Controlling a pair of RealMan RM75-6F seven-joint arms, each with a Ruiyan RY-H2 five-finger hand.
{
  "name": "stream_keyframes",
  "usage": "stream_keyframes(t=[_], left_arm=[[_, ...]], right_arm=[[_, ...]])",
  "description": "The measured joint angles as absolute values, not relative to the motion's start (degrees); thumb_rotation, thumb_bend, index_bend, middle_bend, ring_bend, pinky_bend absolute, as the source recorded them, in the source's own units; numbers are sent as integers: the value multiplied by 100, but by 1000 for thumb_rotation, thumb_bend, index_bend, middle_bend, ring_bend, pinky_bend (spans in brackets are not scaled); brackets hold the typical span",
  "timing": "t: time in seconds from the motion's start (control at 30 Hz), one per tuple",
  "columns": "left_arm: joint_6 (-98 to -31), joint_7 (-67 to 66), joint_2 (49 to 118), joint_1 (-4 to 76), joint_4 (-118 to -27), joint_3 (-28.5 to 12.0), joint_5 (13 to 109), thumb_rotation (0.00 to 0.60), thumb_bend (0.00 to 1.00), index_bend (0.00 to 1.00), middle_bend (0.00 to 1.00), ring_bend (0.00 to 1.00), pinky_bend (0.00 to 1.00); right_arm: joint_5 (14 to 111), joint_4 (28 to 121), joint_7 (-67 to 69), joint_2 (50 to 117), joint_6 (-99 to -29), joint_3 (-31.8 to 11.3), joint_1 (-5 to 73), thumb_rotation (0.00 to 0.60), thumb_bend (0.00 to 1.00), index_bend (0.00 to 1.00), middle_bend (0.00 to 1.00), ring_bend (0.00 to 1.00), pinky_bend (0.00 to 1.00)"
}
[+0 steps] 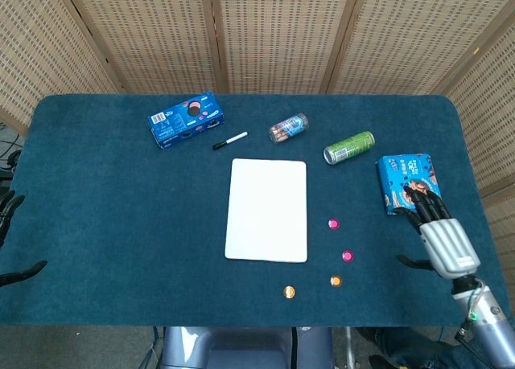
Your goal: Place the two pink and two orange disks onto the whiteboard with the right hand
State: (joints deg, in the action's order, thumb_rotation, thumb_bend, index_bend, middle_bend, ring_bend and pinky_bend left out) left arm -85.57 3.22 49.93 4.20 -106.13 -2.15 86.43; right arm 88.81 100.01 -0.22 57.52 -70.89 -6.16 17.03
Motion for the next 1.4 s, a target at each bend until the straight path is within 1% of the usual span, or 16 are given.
stream_keyframes(t=[0.1, 0.27, 0.47, 0.57, 1.07, 1.23, 1.4], left_arm=[[-8561, 198, 5012, 430, -10683, -259, 8553, 600, 0, 0, 0, 0, 0], [-8523, 142, 5028, 453, -10707, -298, 8445, 600, 0, 0, 0, 0, 0], [-8396, 8, 5057, 526, -10717, -359, 8263, 600, 0, 0, 0, 0, 0], [-8358, -52, 5075, 550, -10730, -366, 8239, 600, 0, 0, 0, 0, 0], [-8292, -212, 5118, 578, -10772, -330, 8248, 600, 0, 0, 0, 0, 0], [-8268, -210, 5116, 593, -10768, -338, 8226, 600, 0, 0, 0, 0, 0], [-8254, -186, 5111, 600, -10763, -341, 8213, 600, 0, 0, 0, 0, 0]], right_arm=[[8569, 10025, -446, 5944, -6525, -797, 2130, 600, 139, 378, 0, 0, 0], [7683, 9970, -1291, 6377, -5826, -1016, 2698, 600, 179, 393, 0, 0, 0], [6757, 9643, -2091, 6994, -5396, -1116, 3188, 600, 219, 393, 0, 0, 0], [6497, 9418, -2437, 7206, -5307, -1092, 3349, 600, 259, 393, 0, 0, 0], [5528, 8884, -3334, 7860, -5124, -901, 3881, 600, 260, 398, 0, 0, 0], [5194, 8718, -3585, 8069, -5080, -817, 4041, 600, 332, 403, 0, 0, 0], [4953, 8590, -3715, 8224, -5069, -748, 4168, 600, 337, 404, 0, 0, 0]])
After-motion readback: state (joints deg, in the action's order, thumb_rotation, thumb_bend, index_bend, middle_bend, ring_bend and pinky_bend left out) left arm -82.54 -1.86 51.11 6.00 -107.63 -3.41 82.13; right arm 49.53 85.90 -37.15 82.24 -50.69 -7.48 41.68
